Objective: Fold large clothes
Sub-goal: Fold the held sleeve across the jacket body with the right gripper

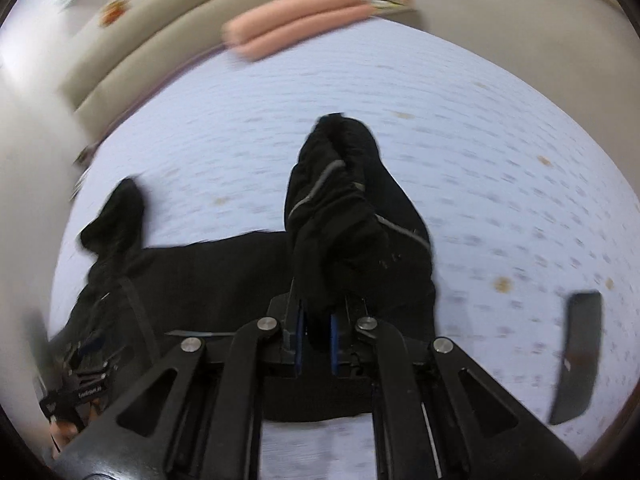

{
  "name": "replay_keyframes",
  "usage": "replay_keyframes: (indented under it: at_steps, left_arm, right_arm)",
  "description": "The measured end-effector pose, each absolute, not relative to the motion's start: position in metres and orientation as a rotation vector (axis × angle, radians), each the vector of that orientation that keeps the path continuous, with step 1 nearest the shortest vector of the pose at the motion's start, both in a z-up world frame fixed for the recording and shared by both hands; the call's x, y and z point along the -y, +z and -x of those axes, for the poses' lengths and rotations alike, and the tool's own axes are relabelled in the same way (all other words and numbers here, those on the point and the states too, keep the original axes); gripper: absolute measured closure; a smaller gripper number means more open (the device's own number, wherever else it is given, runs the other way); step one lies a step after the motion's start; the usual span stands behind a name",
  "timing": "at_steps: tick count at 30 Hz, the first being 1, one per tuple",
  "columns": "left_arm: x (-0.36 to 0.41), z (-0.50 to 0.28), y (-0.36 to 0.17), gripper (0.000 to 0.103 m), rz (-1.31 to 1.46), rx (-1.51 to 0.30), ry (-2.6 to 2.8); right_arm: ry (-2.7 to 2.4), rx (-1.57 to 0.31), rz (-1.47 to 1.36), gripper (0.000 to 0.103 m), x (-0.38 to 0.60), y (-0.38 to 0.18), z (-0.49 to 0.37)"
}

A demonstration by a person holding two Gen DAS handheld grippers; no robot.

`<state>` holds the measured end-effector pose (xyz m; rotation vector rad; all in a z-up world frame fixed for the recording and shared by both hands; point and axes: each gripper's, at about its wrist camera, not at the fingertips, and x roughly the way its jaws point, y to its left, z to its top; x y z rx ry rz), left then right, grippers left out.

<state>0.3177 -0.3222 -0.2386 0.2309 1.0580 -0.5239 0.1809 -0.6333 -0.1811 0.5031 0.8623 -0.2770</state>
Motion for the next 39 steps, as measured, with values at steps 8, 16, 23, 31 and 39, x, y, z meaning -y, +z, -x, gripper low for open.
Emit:
replay_keyframes:
  at_steps: [8, 16, 23, 31, 39]
  left_arm:
    - [0.212, -0.33, -0.191, 0.004, -0.165, -1.011, -0.43]
    - [0.097, -0.345, -0.189, 0.004, -0.068, -1.011, -0.27]
    - [0.04, -0.352, -0.22, 0.004, -0.024, -1.07, -0.193]
    - [0.041, -0.36, -0.246, 0.004, 0.011, -1.13, -0.254]
    - [0.088, -0.369, -0.245, 0.004, 0.056, -1.16, -0.469]
  right_arm:
    - [0.026, -0.901, -0.321, 0.096, 0.462, -0.165, -0.255]
    - [0.29, -0.987, -0.275, 0.096, 0.312, -0.195, -0.3]
    - [0.331, -1.139, -0.242, 0.095, 0.251, -0.258, -0.33]
    - [0.343, -1.268, -0.254, 0.073, 0.242, -0.293, -0.336]
    - [0.257, -1.118, -0.253, 0.064, 0.307, -0.217, -0.294]
